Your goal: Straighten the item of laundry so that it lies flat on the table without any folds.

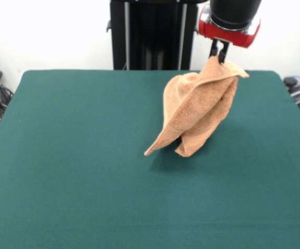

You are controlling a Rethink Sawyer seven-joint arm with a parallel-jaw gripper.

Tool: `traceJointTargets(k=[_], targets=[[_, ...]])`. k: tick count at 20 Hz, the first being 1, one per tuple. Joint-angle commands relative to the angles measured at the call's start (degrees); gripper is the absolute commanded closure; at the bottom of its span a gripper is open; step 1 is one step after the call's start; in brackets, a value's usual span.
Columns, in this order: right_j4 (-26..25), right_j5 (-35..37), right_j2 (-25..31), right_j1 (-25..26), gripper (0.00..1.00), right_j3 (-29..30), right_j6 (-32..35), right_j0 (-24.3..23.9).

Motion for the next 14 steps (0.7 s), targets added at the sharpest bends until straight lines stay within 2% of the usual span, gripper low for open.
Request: traceJointTargets(k=[1,14], targets=[[-1.59,-2.56,3.42,-0.66,1.0,2.45,12.08,0.31],[-1.99,-2.64,2.99,-0.18,1.0,2.04,12.33,0.61]])
